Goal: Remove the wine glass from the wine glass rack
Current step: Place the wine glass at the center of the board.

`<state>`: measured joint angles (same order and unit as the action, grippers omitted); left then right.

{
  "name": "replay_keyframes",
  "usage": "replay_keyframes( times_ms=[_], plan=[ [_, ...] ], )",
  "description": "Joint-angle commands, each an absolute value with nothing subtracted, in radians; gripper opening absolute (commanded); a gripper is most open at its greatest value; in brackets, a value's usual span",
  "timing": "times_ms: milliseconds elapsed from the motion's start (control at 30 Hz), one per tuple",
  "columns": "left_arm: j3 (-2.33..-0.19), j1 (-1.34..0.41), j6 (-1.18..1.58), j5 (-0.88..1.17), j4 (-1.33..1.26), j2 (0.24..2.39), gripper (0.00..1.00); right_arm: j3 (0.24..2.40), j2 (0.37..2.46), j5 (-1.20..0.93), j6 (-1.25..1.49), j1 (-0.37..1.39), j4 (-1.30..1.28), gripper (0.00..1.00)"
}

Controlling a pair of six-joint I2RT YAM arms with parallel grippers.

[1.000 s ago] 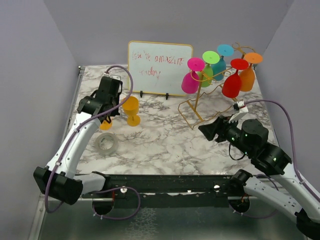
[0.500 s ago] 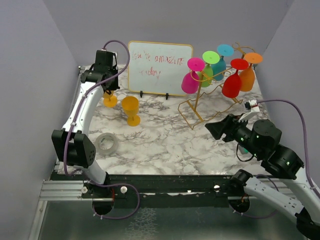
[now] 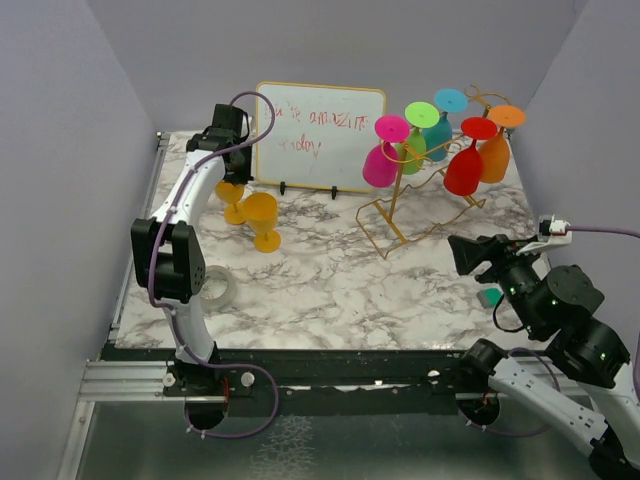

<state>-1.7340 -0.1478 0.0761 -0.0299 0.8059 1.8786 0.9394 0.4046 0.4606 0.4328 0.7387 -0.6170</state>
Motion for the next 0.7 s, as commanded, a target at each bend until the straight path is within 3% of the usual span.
replay_keyframes(
  times_ms=[0, 300, 400, 667],
  plan=[
    [-1.786, -0.144, 0.055, -0.001, 0.802, 1.926, 0.00, 0.912, 0.394, 0.546, 0.408, 0.742, -0.597, 0.73],
    [-1.744, -0.144, 0.053, 0.064, 0.823, 1.899, 0.03, 0.913, 0.443, 0.535, 0.407, 0.742, -0.593, 0.75],
    [-1.741, -0.144, 0.042, 0.063, 0.824, 1.887, 0.24, 0.915, 0.459, 0.531, 0.404, 0.743, -0.586, 0.75],
    [-1.773, -0.144, 0.020, 0.093, 0.847, 1.882, 0.45, 0.897, 0.482, 0.548, 0.421, 0.743, -0.578, 0.77]
  ],
)
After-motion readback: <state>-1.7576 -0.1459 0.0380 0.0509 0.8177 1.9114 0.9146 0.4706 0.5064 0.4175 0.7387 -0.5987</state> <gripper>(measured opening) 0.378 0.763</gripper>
